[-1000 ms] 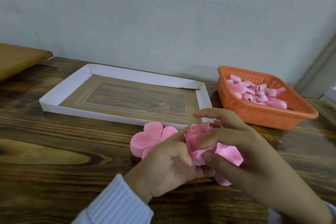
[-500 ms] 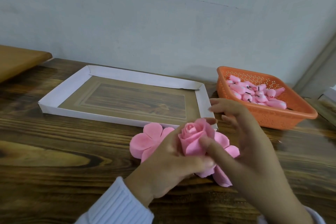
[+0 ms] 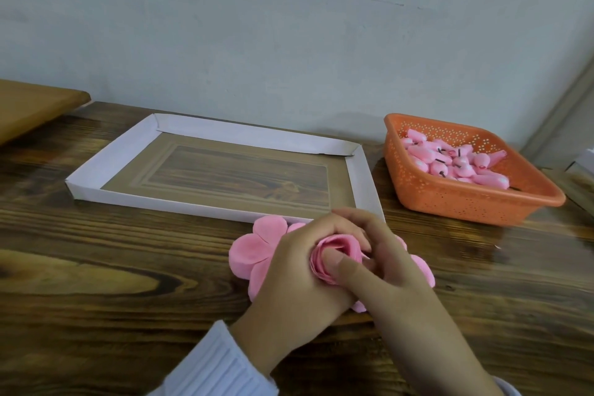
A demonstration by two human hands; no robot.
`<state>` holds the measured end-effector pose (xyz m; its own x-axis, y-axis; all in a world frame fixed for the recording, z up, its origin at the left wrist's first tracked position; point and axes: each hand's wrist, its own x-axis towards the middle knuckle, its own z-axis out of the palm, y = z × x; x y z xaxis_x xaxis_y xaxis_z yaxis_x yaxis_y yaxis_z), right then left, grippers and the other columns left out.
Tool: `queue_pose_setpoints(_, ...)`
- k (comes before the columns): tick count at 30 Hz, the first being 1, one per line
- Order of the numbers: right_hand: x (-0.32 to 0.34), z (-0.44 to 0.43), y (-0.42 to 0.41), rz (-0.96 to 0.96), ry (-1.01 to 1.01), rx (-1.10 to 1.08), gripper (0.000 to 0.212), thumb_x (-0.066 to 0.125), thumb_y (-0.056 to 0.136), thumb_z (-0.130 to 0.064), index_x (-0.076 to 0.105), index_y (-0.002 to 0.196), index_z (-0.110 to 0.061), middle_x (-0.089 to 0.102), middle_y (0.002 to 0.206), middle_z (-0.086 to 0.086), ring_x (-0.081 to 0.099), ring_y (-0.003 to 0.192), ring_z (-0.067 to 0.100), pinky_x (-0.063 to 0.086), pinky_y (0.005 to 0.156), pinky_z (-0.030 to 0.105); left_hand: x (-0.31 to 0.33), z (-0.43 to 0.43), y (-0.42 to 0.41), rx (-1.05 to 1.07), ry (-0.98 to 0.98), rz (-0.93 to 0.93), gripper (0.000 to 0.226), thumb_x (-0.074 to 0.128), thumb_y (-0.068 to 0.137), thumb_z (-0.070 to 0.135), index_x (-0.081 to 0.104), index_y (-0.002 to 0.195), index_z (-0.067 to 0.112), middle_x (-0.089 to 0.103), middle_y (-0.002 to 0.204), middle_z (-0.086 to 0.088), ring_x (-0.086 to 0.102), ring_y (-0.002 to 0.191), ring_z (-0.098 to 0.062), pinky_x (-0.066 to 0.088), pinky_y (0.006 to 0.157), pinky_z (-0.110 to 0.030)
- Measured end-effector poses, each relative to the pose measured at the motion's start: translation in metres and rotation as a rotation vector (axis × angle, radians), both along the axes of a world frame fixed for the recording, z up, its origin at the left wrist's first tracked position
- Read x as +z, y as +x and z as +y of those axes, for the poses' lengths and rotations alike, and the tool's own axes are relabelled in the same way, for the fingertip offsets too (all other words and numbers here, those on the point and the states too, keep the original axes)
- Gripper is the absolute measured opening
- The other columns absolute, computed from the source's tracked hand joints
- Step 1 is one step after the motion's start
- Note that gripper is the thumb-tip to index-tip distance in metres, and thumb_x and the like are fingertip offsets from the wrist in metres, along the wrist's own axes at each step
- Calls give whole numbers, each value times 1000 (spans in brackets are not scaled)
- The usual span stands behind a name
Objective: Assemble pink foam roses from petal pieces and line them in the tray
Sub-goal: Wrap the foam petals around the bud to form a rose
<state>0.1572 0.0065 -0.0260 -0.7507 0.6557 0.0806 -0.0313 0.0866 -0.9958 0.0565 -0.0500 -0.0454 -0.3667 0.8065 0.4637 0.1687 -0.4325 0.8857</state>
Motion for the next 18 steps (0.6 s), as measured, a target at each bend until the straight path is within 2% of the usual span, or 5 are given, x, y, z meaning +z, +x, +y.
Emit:
queue_pose_setpoints(4,-8,7,-6,142,-336,75,43,76,55,-56,77,85,-26,75,92,6,71,80,12,55,61,22,1,-3,2,121,71,-14,8,70,74,20,65,78,25,70,79,10,69,76,-11,56,58,-24)
queue_pose_setpoints(7,-21,8,-5,133,-534,141,35,66,84,-28,68,111,-7,65,113,26,63,92,29,56,76,39,2,-4,1,185,56,-138,12,67,71,34,64,77,24,67,74,10,66,69,-2,51,55,-16)
queue_pose_setpoints(11,-30,4,-6,246,-603,303,62,71,78,-26,51,133,-4,46,125,26,36,112,35,29,95,51,4,-3,-1,190,96,-160,11,68,70,30,59,71,24,66,77,8,63,70,-3,49,54,-15)
queue_pose_setpoints(15,-35,1,-9,314,-612,387,51,63,89,-26,51,134,-5,48,135,25,44,121,33,36,102,51,2,0,0,143,120,-89,10,68,71,18,59,73,14,66,80,6,64,77,-2,49,69,-12)
queue_pose_setpoints(18,-36,0,-9,337,-627,373,41,50,96,-25,53,132,-8,57,130,14,56,114,22,51,85,35,1,-1,1,50,56,-144,12,70,69,24,64,74,15,69,81,9,65,73,0,50,60,-13)
